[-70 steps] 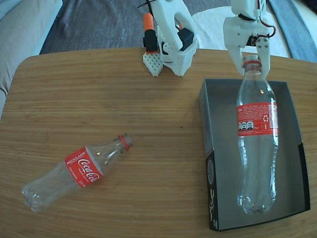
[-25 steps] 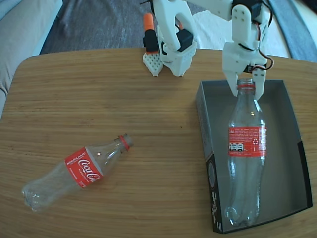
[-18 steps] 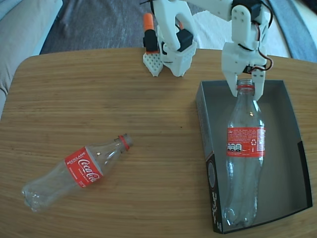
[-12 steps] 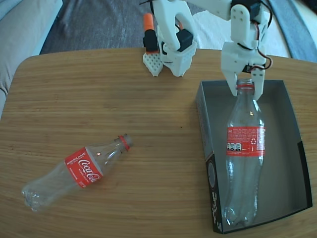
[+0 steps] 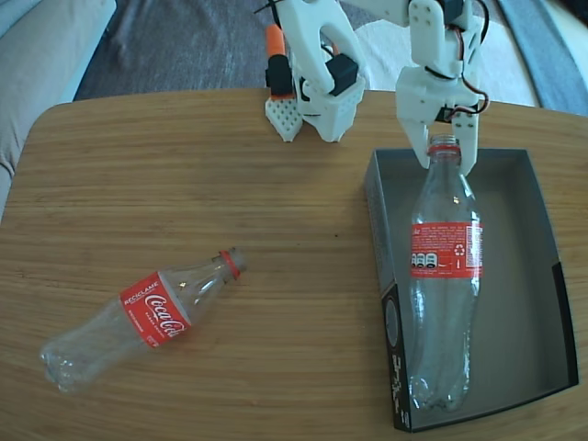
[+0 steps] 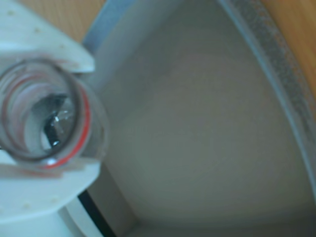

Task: Grasp the bottles and put them in the box.

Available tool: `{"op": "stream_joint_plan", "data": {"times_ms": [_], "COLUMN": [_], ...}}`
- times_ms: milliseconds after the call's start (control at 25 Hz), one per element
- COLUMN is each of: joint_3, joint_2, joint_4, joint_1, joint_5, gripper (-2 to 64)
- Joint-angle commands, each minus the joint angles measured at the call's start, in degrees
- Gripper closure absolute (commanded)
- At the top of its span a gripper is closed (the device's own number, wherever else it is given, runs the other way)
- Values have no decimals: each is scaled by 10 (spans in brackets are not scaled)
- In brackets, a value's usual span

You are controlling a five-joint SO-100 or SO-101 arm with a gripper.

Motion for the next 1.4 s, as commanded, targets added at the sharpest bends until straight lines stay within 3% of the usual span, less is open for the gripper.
{"op": "stream_joint_plan", "data": {"times_ms": [0, 160, 240, 360, 440, 880, 1160, 1360], "joint_3": [-16, -16, -13, -15, -17, -18, -127, -187], "joint_2": [17, 17, 17, 17, 17, 17, 7, 6], "joint_4": [4, 4, 4, 5, 5, 4, 8, 53], "joint_1": [-5, -6, -4, -2, -2, 12, 155, 294], "joint_5": [1, 2, 7, 62, 79, 80, 75, 73], "gripper": [618, 604, 517, 335, 286, 286, 286, 278]}}
